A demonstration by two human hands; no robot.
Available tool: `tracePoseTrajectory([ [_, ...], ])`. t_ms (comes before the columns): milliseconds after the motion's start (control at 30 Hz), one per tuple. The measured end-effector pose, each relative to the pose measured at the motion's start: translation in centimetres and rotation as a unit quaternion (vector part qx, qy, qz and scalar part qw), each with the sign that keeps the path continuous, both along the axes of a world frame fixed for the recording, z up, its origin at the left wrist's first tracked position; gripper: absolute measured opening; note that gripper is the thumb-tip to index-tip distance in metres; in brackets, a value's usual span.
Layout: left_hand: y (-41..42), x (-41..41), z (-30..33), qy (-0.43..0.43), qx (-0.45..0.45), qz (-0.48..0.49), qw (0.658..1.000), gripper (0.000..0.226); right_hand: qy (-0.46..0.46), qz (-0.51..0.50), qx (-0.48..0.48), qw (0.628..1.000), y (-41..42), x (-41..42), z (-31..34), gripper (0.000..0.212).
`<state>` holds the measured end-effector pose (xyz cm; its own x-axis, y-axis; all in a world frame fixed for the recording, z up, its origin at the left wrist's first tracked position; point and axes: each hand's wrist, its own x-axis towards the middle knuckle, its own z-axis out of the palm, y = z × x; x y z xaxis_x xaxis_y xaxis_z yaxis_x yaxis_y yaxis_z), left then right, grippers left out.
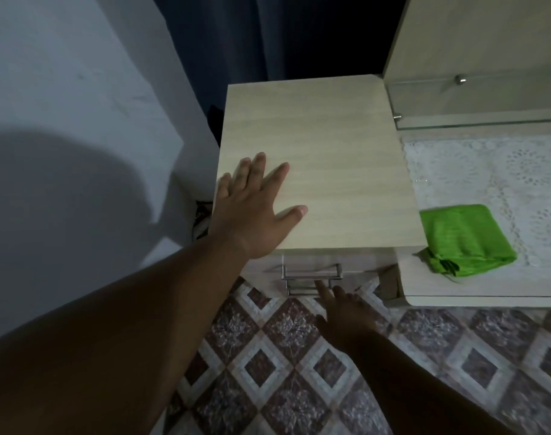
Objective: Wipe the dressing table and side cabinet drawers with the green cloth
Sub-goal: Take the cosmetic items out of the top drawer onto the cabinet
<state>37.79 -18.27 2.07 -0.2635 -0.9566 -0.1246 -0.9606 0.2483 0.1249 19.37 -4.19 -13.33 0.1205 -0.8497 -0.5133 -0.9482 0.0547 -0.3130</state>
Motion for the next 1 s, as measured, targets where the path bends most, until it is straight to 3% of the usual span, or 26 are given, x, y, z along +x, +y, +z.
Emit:
tracePoseTrajectory([
  [167,0.0,0.2,-0.1,0.005,-0.006,0.001,1.0,0.082,0.049,0.019,0.044,0.998,-2.4,0.2,-0.4,0.06],
  [400,0.1,0.2,0.2,0.002,-0.006,-0.001,1.0,0.082,0.05,0.032,0.067,0.996,1.0,0.3,1.2,0.059],
  [533,0.2,0.2,0.2,-0.003,-0.004,-0.001,1.0,0.082,-0.02,0.046,-0.148,0.988,4.1,0.4,2.9,0.036],
  [600,0.2,0.2,0.1,-0.001,-0.003,-0.001,1.0,0.082,-0.006,0.034,-0.198,0.98,4.6,0.1,2.6,0.04],
  [667,0.2,0.2,0.1,-0.001,-0.005,0.0,1.0,0.082,0.025,0.035,-0.167,0.985,4.4,-0.3,2.3,0.047],
  [1000,0.2,0.3,0.1,-0.009,-0.013,0.002,1.0,0.081,0.028,0.04,-0.08,0.996,6.9,0.1,2.7,0.036],
])
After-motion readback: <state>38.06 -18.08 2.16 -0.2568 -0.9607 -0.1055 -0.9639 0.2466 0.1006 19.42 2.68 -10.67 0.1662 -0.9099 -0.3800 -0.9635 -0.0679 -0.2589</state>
